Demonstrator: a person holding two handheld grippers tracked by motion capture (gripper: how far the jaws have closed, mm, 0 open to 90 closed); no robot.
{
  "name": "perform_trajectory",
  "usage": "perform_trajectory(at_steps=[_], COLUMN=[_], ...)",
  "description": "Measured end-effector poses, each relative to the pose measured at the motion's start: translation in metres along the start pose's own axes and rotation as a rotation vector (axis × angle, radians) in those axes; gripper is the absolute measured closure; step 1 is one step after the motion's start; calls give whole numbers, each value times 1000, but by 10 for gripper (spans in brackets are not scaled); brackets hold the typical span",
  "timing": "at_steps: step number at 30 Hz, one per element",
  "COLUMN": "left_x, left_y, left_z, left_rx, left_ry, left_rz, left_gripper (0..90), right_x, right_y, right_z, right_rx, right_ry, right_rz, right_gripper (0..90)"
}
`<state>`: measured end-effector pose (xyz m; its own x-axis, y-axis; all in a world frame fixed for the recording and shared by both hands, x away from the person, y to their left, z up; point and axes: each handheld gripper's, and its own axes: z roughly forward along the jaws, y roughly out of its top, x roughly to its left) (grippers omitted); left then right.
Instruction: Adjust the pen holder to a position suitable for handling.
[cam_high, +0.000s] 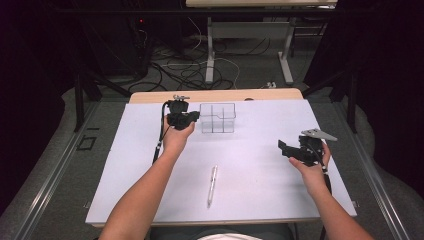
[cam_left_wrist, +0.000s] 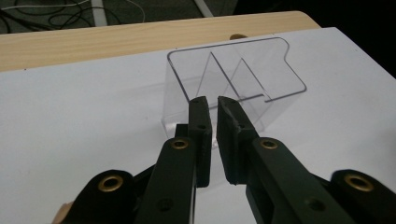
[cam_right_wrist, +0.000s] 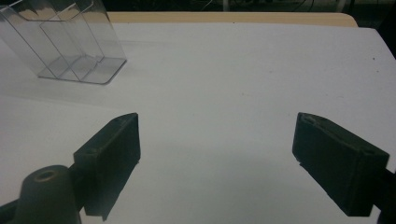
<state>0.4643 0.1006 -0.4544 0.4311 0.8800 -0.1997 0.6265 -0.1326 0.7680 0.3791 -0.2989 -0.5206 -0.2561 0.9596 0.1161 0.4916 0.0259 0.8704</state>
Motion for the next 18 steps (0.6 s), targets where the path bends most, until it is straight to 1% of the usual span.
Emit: perform_trajectory(at_steps=[3,4,6,7,8,9,10,11,13,16,17,18], left_x=[-1,-2,-2,-2,-2,-1,-1,-1,-1,-1,-1,0], left_y=[-5,-7,-10,-12,-15,-16,-18,-20,-24,-30,-32,-34], left_z=[-8,-10,-15,-18,-19,-21,-23,-25,-28,-31,-32,-34], left_rx=[-2,-7,-5,-6,-10,-9,-12,-9,-17,-21,-20,-18], left_ry=[-19,-27,-47,-47,-56,-64,-68,-69,-56,-52,-54,-56], left_rz=[3,-7,-9,-5,-17,-22,-25,-18,-2,7,0,4], left_gripper=[811,804,786,779,773,762,751,738,727,694,674,650], right_x=[1,1,2,2,2,2,2,2,2,2,2,2], right_y=[0,1,1,1,1,1,1,1,1,1,1,1], right_z=[0,0,0,-1,-1,-1,-1,-1,-1,-1,-1,-1], right_rx=[-4,-6,-5,-6,-9,-8,-9,-8,-8,-9,-9,-10], right_ry=[2,3,4,5,5,5,5,5,5,7,8,8], right_rz=[-4,-7,-1,-1,-6,1,-3,-2,-2,-3,-3,-3], right_gripper=[147,147,147,147,147,147,147,147,147,147,147,147])
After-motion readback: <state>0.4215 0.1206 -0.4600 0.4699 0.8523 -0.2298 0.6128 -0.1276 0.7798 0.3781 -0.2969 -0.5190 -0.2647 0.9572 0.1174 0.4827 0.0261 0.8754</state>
